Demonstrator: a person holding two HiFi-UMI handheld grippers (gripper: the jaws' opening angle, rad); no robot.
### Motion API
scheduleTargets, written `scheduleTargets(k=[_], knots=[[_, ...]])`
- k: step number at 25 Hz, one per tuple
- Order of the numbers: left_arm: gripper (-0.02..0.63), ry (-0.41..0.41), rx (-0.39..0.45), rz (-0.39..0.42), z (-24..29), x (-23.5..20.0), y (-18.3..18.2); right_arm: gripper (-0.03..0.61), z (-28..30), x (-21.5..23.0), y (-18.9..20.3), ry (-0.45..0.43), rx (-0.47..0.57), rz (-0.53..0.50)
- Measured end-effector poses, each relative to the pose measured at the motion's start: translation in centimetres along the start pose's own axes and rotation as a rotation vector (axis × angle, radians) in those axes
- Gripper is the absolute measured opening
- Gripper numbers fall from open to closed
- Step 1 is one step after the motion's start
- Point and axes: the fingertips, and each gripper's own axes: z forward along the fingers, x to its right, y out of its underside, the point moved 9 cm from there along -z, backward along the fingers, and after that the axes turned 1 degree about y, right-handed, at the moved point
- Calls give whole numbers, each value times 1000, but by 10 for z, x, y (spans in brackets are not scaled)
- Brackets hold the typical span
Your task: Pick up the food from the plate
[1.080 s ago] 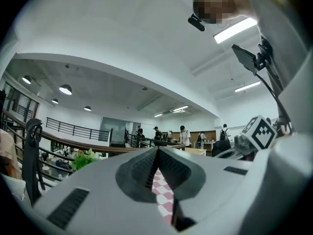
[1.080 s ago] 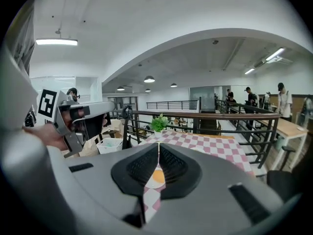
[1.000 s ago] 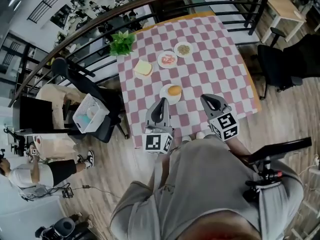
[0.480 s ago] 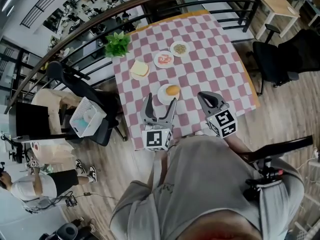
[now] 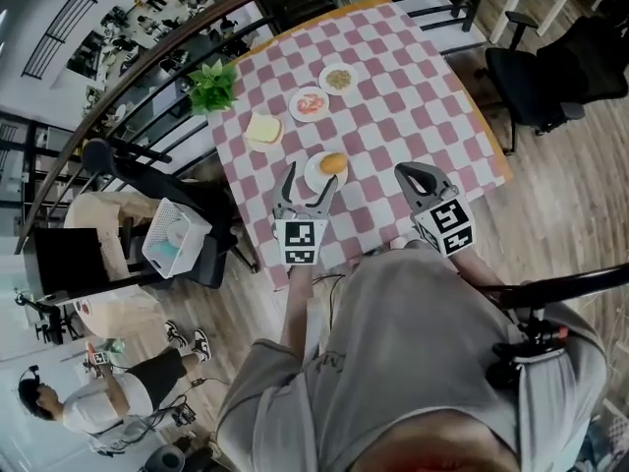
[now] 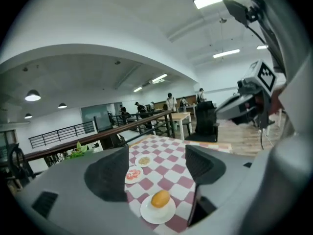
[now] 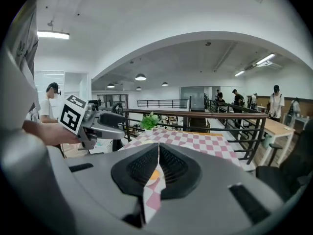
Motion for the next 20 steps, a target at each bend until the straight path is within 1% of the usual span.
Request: scheduleTargets(k=[5, 7, 9, 13, 20], knots=[[370, 187, -269, 167, 50, -3, 43, 17, -12, 13, 9, 61, -13, 23], [370, 240, -352, 230, 69, -2, 60, 17, -17, 17, 13, 83, -18, 31], [370, 282, -412, 284, 88, -1, 76, 17, -24, 22, 17, 107, -24, 39], [370, 350, -507, 380, 120, 4, 102, 17, -43, 31, 21, 171, -37, 58], [370, 438, -648, 480, 166, 10, 153, 17, -72, 48, 32, 291, -43, 114]])
